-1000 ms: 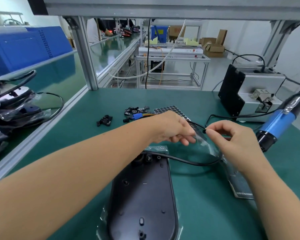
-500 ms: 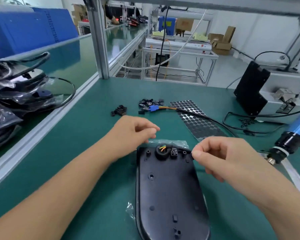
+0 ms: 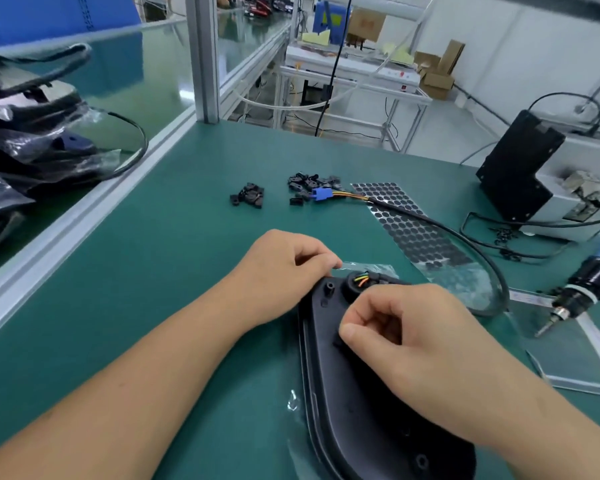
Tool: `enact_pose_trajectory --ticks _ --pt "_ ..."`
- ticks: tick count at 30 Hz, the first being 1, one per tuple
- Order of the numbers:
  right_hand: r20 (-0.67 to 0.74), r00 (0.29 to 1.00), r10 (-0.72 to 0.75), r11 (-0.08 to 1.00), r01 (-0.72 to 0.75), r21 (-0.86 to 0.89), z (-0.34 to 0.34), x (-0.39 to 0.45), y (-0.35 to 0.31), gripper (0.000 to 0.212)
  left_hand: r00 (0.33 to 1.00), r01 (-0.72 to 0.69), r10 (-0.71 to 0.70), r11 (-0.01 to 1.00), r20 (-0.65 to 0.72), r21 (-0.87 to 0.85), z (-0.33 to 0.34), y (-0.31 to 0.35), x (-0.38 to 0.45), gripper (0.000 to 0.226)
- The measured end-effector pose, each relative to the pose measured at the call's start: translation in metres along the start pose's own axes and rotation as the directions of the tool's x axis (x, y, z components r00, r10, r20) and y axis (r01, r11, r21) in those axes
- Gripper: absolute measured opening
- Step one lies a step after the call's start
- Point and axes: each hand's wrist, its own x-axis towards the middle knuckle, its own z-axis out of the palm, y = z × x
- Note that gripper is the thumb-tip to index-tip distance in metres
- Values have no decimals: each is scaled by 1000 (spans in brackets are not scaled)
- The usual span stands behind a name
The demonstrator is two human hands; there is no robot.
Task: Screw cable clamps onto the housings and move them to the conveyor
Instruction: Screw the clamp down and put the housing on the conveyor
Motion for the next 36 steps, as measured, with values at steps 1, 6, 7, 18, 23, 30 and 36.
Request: enact_pose_trajectory --ticks 1,6,7,18,23,30,36 --pt "-7 1000 3 1000 -3 -14 0 0 0 15 1000 -1 1 1000 2 6 0 0 0 17" --pt "-32 999 26 998 -28 -48 2 -2 -2 17 1000 -3 2 1000 6 17 0 1 0 18" --pt "-31 999 26 998 -28 -57 2 -2 -2 17 1000 -4 4 1000 9 21 0 1 0 18" --pt "-36 999 20 994 -24 -110 3 -2 -5 16 1000 -1 -1 999 21 53 -1 2 -1 20" --pt "-70 997 27 990 -37 -137 5 -6 -7 12 1000 3 -4 998 18 60 0 3 -1 21" --pt "-48 996 80 989 -85 -118 -1 0 -6 24 1000 5 -6 999 17 41 0 3 -3 21" --pt "-90 991 102 977 -117 -177 -2 3 -6 31 1000 7 -7 999 4 53 1 3 -4 21"
